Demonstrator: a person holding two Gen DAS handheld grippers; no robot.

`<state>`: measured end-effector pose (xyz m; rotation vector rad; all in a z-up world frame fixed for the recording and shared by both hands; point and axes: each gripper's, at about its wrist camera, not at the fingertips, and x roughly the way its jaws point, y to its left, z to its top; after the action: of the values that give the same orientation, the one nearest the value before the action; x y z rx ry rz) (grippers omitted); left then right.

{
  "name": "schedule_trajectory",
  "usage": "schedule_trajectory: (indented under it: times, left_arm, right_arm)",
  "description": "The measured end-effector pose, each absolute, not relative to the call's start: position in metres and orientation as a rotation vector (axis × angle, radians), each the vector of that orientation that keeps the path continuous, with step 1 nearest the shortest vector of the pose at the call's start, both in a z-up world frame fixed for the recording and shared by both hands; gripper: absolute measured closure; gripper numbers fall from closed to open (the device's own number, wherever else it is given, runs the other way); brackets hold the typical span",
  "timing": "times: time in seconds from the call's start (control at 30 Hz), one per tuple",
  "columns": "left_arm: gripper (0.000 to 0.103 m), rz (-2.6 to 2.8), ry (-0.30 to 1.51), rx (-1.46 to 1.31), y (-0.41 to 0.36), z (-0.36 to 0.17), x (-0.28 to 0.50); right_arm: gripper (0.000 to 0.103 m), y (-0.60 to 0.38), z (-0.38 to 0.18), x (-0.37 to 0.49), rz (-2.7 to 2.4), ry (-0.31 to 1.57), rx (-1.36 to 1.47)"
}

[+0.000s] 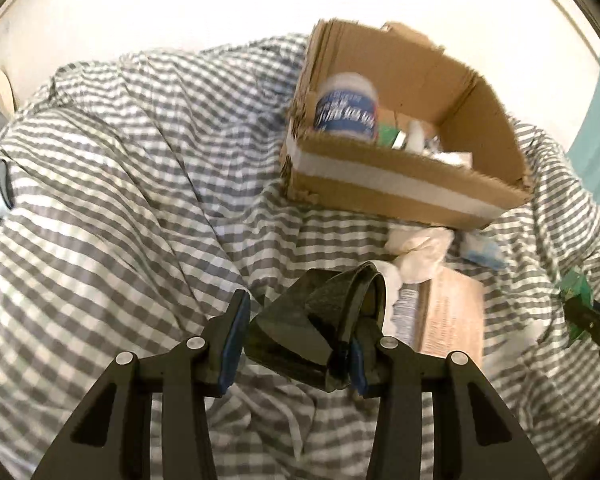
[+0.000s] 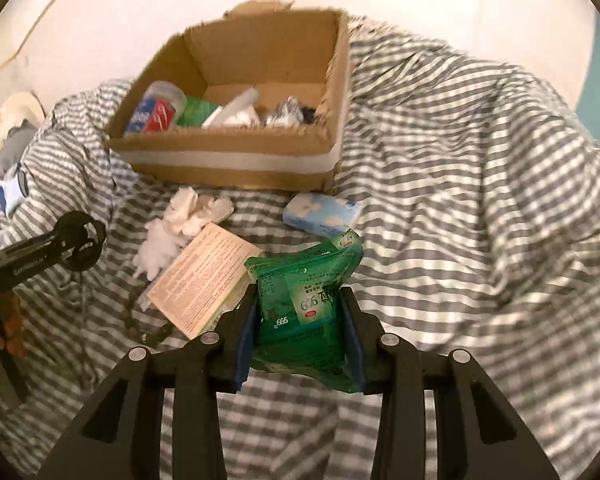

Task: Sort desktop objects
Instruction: 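Grasp the black item with the left tool while the right tool grasps the green packet, then drop the black item into the box with the left tool while the right tool drops the green packet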

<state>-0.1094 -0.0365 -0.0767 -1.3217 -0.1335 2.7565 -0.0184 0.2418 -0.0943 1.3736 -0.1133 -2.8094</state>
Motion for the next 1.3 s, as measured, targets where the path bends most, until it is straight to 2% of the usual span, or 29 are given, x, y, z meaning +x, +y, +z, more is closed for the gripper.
schedule_trajectory:
  times: [0.3,0.5,0.7,0.9,0.93,1.0,1.03,1.07,1.17,1.3]
  left_arm:
    - [0.059,2.781,-0.164,-1.174,-0.034,-0.013,-0.113]
    - [0.059,2.753,-0.147,-1.093,-0.014,0.018,-0.160]
    - [0.059,2.728,-0.092,-1.040,0.016,0.028,-0.235]
    - [0.059,2.724,-0.002,-1.038,0.040,0.011,-0.300]
    - [0.056,2.725,0.007,-1.039,0.043,0.008,-0.305]
    - [0.040,2.748,0.085,-1.064,0.050,0.003,-0.313]
    - [0.022,2.775,0.123,-1.075,0.053,0.002,-0.314]
    - [0.014,2.798,0.144,-1.075,0.054,0.002,-0.313]
    - [0.014,2.822,0.144,-1.067,0.050,0.004,-0.297]
    - [0.014,2.820,0.120,-1.099,0.038,0.014,-0.257]
  right_arm:
    - [0.066,0.248,-0.023,-0.037,-2.766,-0.306,1.166]
    - [0.066,0.222,0.010,-0.102,-2.739,-0.204,1.084]
    - [0.066,0.213,0.001,-0.190,-2.726,-0.203,1.118]
    - [0.063,0.221,-0.022,-0.250,-2.719,-0.261,1.168]
    - [0.058,0.224,-0.023,-0.255,-2.730,-0.260,1.166]
    - [0.029,0.231,-0.024,-0.259,-2.763,-0.306,1.145]
    - [0.026,0.236,-0.022,-0.258,-2.776,-0.333,1.128]
    - [0.025,0.241,-0.019,-0.257,-2.783,-0.365,1.108]
    - [0.025,0.252,-0.010,-0.242,-2.795,-0.414,1.079]
    - [0.021,0.258,0.000,-0.199,-2.817,-0.340,1.090]
